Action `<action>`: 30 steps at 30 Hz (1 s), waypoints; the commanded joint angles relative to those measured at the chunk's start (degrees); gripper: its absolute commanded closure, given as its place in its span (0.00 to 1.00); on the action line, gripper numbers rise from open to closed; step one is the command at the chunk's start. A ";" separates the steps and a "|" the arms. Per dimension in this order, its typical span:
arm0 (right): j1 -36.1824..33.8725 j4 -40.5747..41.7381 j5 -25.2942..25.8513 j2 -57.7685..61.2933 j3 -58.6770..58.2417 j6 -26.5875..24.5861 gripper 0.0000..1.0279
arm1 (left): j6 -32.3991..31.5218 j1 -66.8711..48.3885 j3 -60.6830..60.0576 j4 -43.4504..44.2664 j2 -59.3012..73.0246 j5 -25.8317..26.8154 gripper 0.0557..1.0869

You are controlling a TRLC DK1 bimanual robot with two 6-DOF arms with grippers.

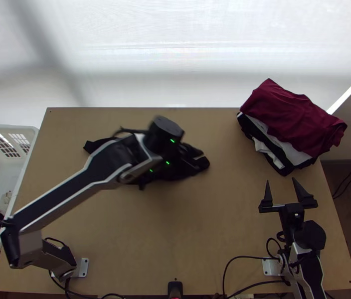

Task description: Fold the t-shirt

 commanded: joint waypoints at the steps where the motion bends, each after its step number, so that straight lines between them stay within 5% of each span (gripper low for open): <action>1: -0.32 -0.93 -0.04 -0.38 -0.42 0.20 0.04 | -3.27 -3.44 -1.58 4.38 2.32 -0.31 0.96; 13: -0.32 -0.93 -0.04 -0.38 -0.42 0.20 0.04 | -9.07 -10.30 16.61 11.24 20.17 0.22 0.95; 14: -0.32 -0.93 -0.04 -0.38 -0.42 0.20 0.04 | -9.43 -10.47 17.76 11.24 20.61 0.75 0.87; 17: -0.32 -0.93 -0.04 -0.38 -0.42 0.20 0.04 | -8.90 -10.91 19.69 11.41 20.43 1.19 0.36; 18: -0.32 -0.93 -0.04 -0.38 -0.42 0.20 0.04 | -8.55 -10.91 20.22 11.59 20.08 1.28 0.08; 30: -0.32 -0.93 -0.04 -0.38 -0.42 0.20 0.04 | -4.33 0.86 19.43 8.77 7.60 1.28 0.04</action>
